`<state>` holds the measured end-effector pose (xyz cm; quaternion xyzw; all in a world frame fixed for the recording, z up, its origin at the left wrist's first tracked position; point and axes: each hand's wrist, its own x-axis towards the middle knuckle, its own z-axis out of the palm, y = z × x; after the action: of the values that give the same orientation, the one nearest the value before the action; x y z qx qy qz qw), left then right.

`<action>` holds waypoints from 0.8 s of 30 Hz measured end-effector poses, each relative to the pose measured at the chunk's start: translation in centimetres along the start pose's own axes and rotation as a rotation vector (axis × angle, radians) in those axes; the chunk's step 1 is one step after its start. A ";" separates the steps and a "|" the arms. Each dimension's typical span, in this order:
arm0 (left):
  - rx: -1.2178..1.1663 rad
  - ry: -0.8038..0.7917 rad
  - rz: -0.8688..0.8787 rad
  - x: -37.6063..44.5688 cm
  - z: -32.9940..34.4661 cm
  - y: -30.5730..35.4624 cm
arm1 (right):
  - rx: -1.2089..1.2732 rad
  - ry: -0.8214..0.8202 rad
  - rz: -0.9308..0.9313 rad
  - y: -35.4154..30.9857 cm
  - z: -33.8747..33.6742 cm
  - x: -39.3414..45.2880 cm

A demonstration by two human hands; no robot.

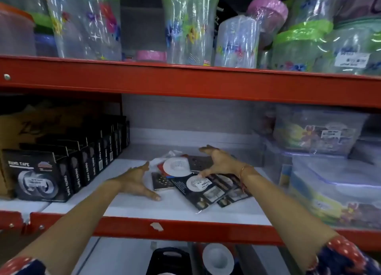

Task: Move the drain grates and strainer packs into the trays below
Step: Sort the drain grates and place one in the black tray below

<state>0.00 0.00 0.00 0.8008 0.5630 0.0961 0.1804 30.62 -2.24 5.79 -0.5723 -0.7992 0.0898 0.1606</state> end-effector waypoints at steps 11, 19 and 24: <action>-0.176 -0.065 -0.025 2.9 -0.6 0.3 | 0.087 -0.463 0.295 2.1 -1.2 4.1; -0.272 -0.083 -0.059 3.0 -1.4 0.3 | -0.021 -0.331 0.302 3.3 -1.1 3.5; -0.303 -0.115 -0.019 1.0 -2.1 -1.6 | 0.068 -0.208 0.245 0.3 -1.3 2.6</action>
<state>-1.79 1.77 1.29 0.7633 0.5381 0.1323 0.3321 30.57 0.23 7.28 -0.6473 -0.7322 0.1943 0.0840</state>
